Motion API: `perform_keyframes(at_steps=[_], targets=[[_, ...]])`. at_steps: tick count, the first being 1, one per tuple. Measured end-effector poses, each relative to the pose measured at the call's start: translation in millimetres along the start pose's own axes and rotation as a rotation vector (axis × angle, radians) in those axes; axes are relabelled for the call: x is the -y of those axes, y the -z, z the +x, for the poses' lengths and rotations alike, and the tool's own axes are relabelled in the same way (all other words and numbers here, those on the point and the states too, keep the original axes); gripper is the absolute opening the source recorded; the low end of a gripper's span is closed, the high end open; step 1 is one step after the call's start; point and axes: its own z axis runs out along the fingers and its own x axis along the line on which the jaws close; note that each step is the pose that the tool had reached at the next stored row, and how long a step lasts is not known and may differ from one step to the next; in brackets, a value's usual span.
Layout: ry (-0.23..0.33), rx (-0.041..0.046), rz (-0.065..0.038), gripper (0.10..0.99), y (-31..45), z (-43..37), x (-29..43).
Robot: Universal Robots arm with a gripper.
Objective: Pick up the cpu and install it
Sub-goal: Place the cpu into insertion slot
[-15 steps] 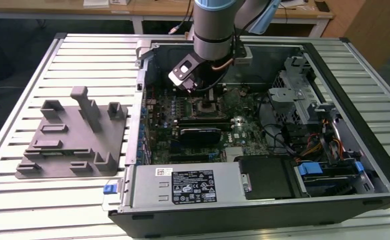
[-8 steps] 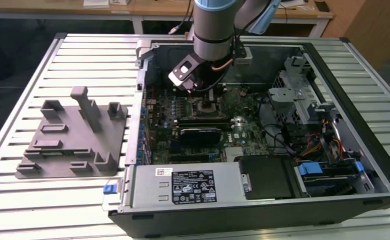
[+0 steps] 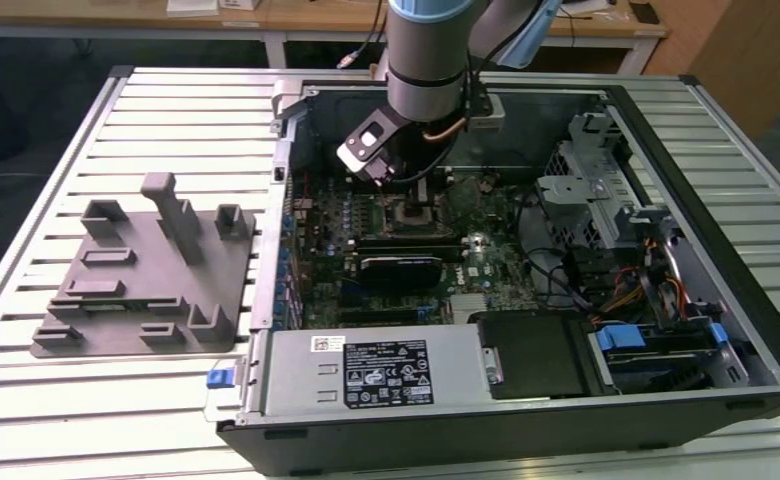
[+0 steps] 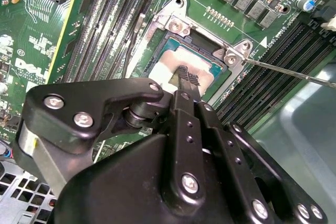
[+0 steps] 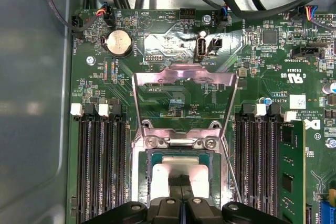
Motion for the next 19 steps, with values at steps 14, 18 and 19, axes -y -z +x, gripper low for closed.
perform_keyframes(at_steps=[14,18,19], targets=[[-0.004,0.0001,-0.005,0.106,25.2,0.6,-0.9],[-0.006,0.0003,-0.008,0.106,34.4,0.7,-1.2],[-0.007,0.0002,-0.008,0.106,36.8,0.8,-1.3]])
